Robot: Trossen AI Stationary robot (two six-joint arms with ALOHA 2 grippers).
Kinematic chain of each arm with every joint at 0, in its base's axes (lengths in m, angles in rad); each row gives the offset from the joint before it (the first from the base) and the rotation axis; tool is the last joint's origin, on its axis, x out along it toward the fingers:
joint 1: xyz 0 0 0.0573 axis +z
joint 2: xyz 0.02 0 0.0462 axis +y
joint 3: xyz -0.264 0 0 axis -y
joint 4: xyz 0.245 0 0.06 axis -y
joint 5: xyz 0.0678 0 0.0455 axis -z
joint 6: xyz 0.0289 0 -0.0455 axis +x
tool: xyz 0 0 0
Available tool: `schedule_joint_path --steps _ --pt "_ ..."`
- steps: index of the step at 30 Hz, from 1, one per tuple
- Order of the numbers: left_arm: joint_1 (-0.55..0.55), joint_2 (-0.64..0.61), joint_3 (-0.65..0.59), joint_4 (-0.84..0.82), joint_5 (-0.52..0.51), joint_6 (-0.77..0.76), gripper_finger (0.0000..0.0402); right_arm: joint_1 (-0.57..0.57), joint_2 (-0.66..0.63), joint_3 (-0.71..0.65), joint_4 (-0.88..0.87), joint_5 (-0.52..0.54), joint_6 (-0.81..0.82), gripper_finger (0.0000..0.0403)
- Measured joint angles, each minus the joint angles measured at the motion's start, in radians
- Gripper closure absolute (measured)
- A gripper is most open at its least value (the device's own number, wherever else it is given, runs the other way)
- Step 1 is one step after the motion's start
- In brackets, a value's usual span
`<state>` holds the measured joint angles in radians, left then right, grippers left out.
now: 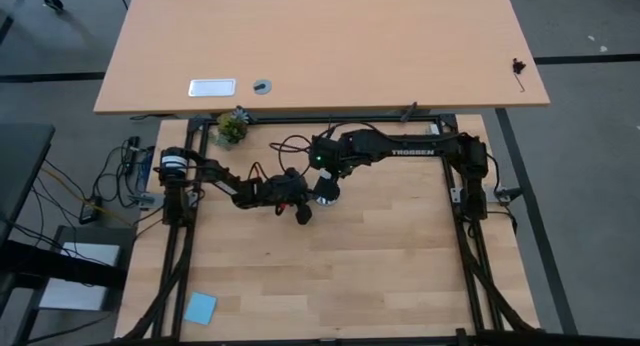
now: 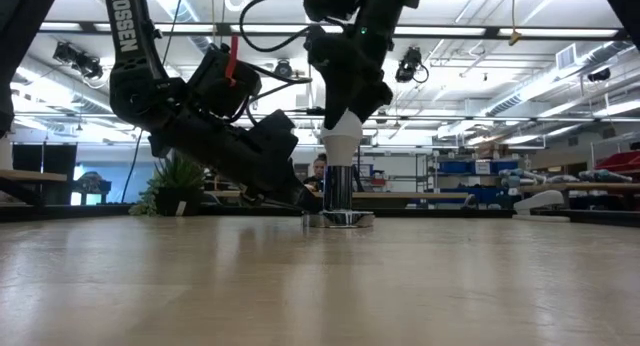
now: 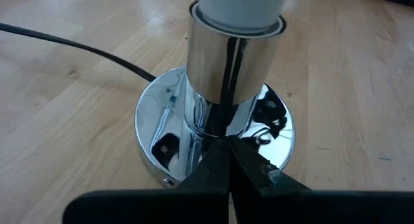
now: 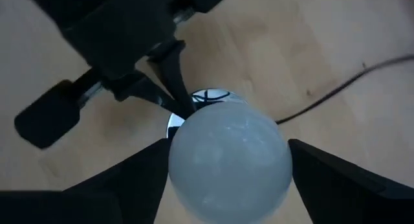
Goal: Screw lightbulb
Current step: Remove the lightbulb from the lamp
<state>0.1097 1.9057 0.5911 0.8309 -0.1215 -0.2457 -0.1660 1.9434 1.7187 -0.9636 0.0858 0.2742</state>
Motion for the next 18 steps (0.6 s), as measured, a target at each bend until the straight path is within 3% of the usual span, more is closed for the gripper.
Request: schedule_joint_path --steps 6,14,18 --pt "-0.001 0.0 0.0 0.001 0.004 0.003 0.0399 -0.028 -0.001 0.002 -0.012 -0.091 -0.281 0.012" --pt "-0.001 0.0 0.0 0.0 0.004 0.006 0.0399 -0.037 -0.002 0.002 -0.004 -0.134 -0.752 0.0108" --pt "-0.001 0.0 0.0 0.0 0.004 0.006 0.0399 -0.023 -0.002 0.001 0.009 -0.108 -0.798 0.0094"
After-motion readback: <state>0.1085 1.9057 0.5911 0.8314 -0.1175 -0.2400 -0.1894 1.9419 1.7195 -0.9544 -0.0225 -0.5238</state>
